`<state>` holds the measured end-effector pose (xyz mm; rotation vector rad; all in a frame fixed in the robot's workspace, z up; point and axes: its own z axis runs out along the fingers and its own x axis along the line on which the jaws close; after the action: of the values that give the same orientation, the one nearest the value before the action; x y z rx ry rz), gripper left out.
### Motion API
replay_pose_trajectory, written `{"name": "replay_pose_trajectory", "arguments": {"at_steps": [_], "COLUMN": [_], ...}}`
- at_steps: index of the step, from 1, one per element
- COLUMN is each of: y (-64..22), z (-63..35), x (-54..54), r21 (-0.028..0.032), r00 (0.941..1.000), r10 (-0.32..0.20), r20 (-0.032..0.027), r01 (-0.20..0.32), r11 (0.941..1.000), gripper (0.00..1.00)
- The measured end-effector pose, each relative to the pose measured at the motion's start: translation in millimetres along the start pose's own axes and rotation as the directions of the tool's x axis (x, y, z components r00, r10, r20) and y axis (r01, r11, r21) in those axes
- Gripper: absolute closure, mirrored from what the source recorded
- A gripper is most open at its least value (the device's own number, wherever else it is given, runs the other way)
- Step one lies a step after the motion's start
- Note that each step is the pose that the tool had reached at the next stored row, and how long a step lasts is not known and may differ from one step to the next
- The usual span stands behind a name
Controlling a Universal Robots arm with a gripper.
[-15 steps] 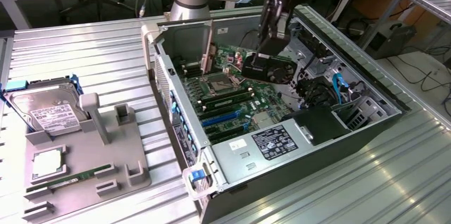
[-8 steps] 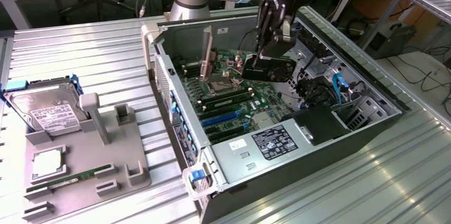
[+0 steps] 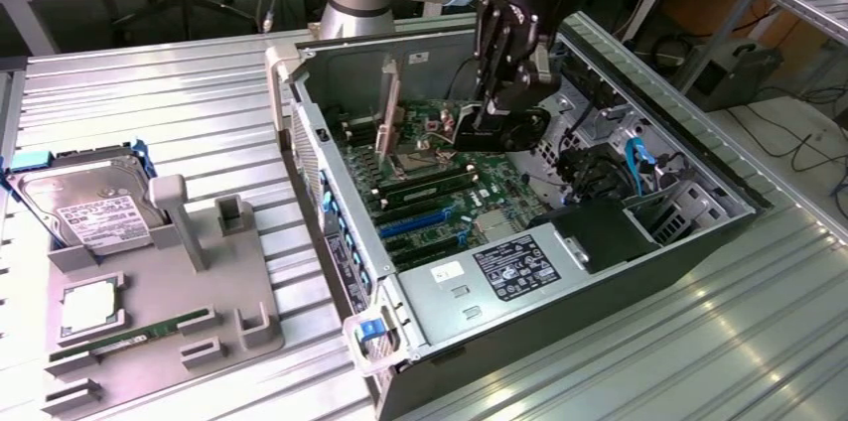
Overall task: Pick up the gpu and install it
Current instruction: 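Insert the gpu into the slot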
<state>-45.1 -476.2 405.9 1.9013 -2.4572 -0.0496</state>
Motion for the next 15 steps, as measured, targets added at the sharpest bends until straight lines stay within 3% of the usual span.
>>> {"name": "replay_pose_trajectory", "arguments": {"at_steps": [6,13,15], "y": [1.6,2.0,2.1], "z": [9.6,25.5,26.9], "x": [-8.0,-12.8,-12.8], "r21": [0.0021,0.0027,0.0038], "r00": [0.9986,0.9982,0.9982], "r10": [-0.053,-0.059,-0.059], "r20": [-0.0021,-0.0027,-0.0067], "r01": [0.053,0.059,0.059], "r11": [0.9986,0.9982,0.9983], "gripper": [0.74,0.74,0.74]}}
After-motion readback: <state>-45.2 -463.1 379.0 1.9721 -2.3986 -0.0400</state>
